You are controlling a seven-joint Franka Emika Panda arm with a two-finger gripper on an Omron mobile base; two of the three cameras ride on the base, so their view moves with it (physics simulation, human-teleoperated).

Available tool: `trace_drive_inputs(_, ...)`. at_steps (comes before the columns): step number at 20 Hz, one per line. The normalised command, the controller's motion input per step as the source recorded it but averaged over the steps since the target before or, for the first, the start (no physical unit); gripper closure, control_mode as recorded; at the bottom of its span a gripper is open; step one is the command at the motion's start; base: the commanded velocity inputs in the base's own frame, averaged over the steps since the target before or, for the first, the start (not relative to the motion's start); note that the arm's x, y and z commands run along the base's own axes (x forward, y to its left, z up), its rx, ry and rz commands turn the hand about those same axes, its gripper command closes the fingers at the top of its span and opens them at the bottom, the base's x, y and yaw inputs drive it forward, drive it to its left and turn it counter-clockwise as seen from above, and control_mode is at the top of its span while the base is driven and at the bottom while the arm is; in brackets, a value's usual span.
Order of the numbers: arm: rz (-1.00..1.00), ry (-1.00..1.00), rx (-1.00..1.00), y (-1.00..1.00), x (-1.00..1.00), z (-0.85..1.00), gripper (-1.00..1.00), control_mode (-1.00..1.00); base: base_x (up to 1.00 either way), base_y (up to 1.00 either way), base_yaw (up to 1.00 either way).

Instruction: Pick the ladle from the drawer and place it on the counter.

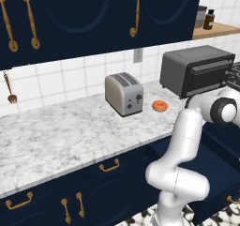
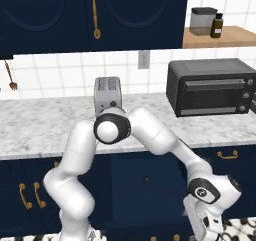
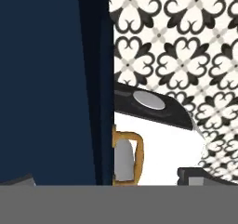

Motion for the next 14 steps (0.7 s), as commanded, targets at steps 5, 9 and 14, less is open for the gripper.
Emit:
trace_drive_inputs(5,-0.06,0.05,-0.04,0.21,-0.28,0.98,-1.00,-1.00,0.00,0.00,0.00)
trace_drive_inputs(9,-0.16,-0.01,-0.22,0.98,0.30,0.66,-1.00,-1.00,0.00,0.00,0.00)
trace_drive_inputs(14,-0.13,0.00,-0.11,0.91,0.68,-0.15,-1.00,-1.00,0.00,0.00,0.00)
